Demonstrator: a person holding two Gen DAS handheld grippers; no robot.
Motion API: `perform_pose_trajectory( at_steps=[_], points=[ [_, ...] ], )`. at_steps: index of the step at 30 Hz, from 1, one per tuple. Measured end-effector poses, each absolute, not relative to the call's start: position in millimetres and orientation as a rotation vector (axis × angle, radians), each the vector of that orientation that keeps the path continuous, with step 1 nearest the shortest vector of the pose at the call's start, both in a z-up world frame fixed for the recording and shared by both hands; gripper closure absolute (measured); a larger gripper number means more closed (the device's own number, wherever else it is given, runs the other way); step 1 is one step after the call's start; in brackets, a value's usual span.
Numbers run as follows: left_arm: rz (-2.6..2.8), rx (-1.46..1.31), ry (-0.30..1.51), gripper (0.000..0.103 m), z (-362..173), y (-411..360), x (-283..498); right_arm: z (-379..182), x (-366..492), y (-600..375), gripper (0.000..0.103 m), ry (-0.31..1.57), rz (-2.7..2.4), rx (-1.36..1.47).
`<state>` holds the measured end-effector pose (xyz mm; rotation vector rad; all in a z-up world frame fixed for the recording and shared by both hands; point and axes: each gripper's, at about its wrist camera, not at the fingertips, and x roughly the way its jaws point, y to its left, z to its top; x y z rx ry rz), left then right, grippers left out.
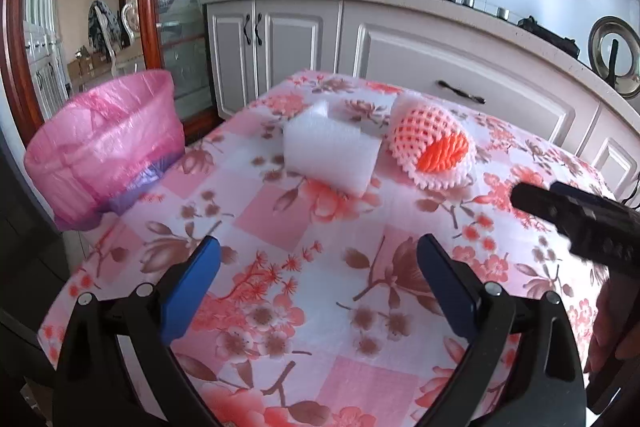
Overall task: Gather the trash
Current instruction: 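Grasp the orange-white foam fruit net with the right gripper while the left gripper grasps the white foam block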
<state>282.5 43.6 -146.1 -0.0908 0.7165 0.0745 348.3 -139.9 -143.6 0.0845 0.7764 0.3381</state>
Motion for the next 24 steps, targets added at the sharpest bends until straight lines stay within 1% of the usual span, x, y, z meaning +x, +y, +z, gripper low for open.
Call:
perform_pose_trajectory(
  at_steps=[8, 13, 18, 19, 20, 21, 23, 24],
  points=[
    [0.122, -0.132, 0.763, 0.008, -163.9, 68.9, 292.5, -140.1, 415.0, -105.0, 0.018, 0.78, 0.358, 0.109],
    [0.143, -0.153, 0.764, 0.008, -164.5, 84.9, 300.1, -146.7, 452.0, -86.9, 0.018, 0.802, 0.358, 0.1],
    [0.142, -0.172, 0.757, 0.008, -158.5, 92.9, 313.2, -160.7, 465.2, -80.2, 0.018, 0.84, 0.355, 0.102],
    [0.14, -0.171, 0.755, 0.008, -157.4, 93.6, 316.6, -163.0, 463.8, -80.7, 0.021, 0.845, 0.358, 0.106],
    [0.139, -0.17, 0.754, 0.008, -155.8, 93.8, 320.4, -164.9, 461.3, -81.9, 0.026, 0.848, 0.358, 0.108],
    [0.136, -0.17, 0.75, 0.008, -154.0, 94.2, 324.4, -167.5, 457.9, -84.1, 0.029, 0.851, 0.358, 0.106],
    [0.136, -0.173, 0.734, 0.008, -149.2, 96.0, 334.9, -169.7, 452.0, -89.9, 0.041, 0.848, 0.362, 0.105],
    [0.138, -0.176, 0.726, 0.008, -146.8, 96.5, 340.2, -169.7, 448.6, -94.6, 0.044, 0.844, 0.368, 0.111]
  ],
)
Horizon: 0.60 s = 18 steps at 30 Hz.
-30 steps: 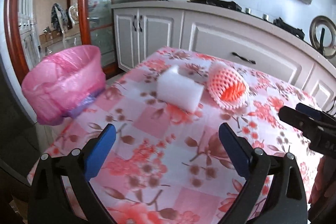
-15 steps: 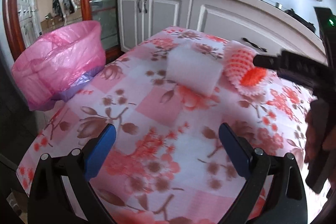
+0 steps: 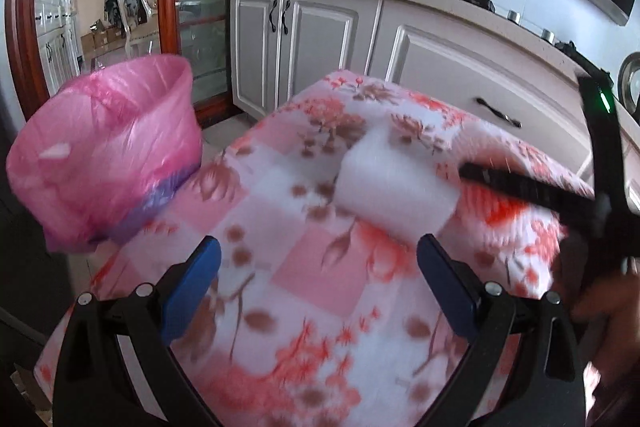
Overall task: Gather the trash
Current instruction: 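Grasp the orange-white foam fruit net with the right gripper while the left gripper grasps the white foam block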
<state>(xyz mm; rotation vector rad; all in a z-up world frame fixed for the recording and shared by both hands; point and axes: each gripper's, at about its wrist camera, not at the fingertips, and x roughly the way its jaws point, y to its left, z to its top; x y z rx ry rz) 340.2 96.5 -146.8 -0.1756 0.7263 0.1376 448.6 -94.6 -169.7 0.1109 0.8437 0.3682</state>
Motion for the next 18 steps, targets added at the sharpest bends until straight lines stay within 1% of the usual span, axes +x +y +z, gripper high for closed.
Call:
perform_pose_trajectory(
  at_steps=[1, 7, 18],
  points=[
    [0.138, -0.179, 0.722, 0.008, -144.7, 96.3, 344.6, -169.4, 446.2, -97.8, 0.047, 0.842, 0.371, 0.116],
    [0.142, -0.195, 0.701, 0.008, -137.0, 88.7, 369.3, -162.8, 426.6, -126.5, 0.056, 0.826, 0.366, 0.113],
    [0.183, -0.144, 0.727, 0.008, -149.8, 52.9, 412.9, -161.2, 399.6, -171.1, 0.057, 0.798, 0.331, 0.167]
  ],
)
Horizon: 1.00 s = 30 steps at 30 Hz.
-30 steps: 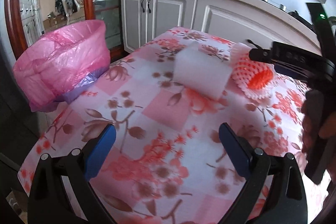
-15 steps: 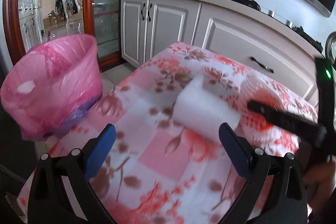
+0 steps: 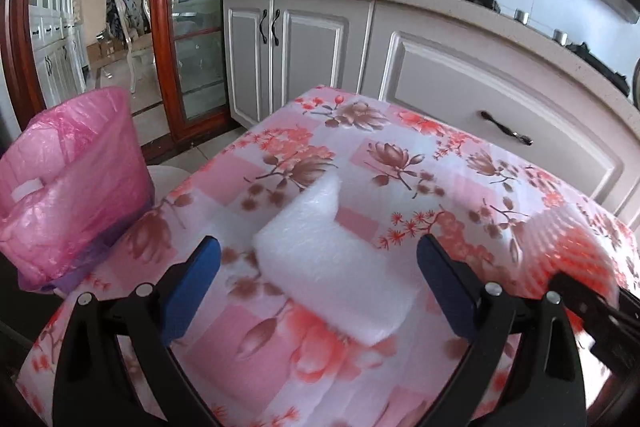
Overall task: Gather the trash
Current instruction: 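Grasp the orange-white foam fruit net with the right gripper while the left gripper grasps the white foam block, then carry the foam fruit net and white foam block over the pink bin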
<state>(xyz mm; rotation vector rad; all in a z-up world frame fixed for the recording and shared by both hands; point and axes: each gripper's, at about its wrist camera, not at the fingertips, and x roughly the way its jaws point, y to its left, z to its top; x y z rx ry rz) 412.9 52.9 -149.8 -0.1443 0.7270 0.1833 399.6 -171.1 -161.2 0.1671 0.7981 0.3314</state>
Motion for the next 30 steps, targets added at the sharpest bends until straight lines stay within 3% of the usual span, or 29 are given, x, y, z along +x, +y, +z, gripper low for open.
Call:
perform_pose_trajectory(
  at_steps=[4, 6, 16, 30],
  points=[
    [0.209, -0.145, 0.758, 0.012, -158.6, 48.7, 423.5, -161.4, 397.7, -172.6, 0.057, 0.795, 0.345, 0.174],
    [0.197, -0.15, 0.771, 0.029, -161.2, 47.3, 425.6, -160.6, 396.6, -173.1, 0.057, 0.789, 0.348, 0.178],
    [0.11, -0.08, 0.721, 0.033, -150.3, 22.3, 377.6, -152.0, 366.7, -185.2, 0.057, 0.765, 0.329, 0.191],
    [0.028, -0.021, 0.605, 0.032, -116.9, -12.4, 263.7, -122.0, 257.1, -199.5, 0.057, 0.655, 0.27, 0.13]
  ],
)
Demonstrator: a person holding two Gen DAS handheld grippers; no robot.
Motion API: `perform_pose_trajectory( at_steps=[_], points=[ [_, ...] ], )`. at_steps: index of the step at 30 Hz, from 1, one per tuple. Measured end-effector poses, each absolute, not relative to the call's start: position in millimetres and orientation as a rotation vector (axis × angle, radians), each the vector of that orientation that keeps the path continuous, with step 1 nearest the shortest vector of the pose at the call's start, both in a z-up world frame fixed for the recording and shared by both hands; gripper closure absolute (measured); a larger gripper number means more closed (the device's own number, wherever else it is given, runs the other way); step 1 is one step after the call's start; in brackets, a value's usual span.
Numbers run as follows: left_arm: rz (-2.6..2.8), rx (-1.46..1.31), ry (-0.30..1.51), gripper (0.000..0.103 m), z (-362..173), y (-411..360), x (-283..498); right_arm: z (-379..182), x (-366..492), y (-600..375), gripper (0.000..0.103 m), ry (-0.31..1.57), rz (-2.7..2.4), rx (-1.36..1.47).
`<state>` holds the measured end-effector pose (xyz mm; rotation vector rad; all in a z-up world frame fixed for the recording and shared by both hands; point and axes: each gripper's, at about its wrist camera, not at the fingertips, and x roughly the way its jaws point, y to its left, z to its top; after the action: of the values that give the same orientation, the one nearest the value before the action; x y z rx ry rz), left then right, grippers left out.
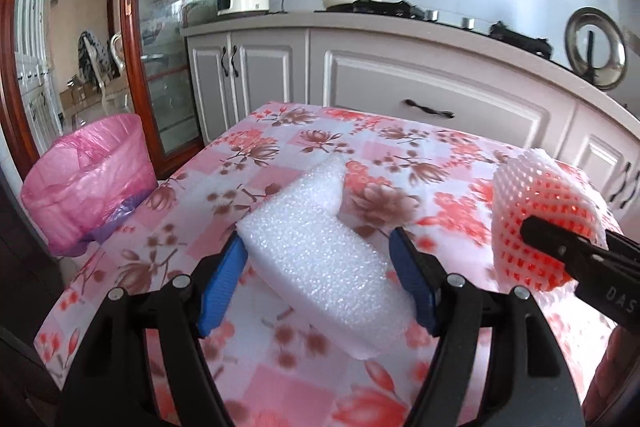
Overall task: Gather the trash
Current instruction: 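Carry the foam fruit net and white foam block over the pink bin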
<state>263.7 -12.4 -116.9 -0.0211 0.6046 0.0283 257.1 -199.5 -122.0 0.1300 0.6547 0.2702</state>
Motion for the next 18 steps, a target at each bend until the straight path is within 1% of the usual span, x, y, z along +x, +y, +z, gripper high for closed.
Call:
perform_pose_trajectory(
  at_steps=[11, 18],
  points=[
    [-0.036, -0.013, 0.477, 0.032, -82.4, -20.9, 188.4, -96.8, 191.9, -184.0, 0.057, 0.55, 0.267, 0.05],
    [-0.029, -0.005, 0.425, 0.032, -70.7, -7.3, 148.7, -78.5, 164.7, -159.9, 0.057, 0.502, 0.32, 0.007]
  ],
)
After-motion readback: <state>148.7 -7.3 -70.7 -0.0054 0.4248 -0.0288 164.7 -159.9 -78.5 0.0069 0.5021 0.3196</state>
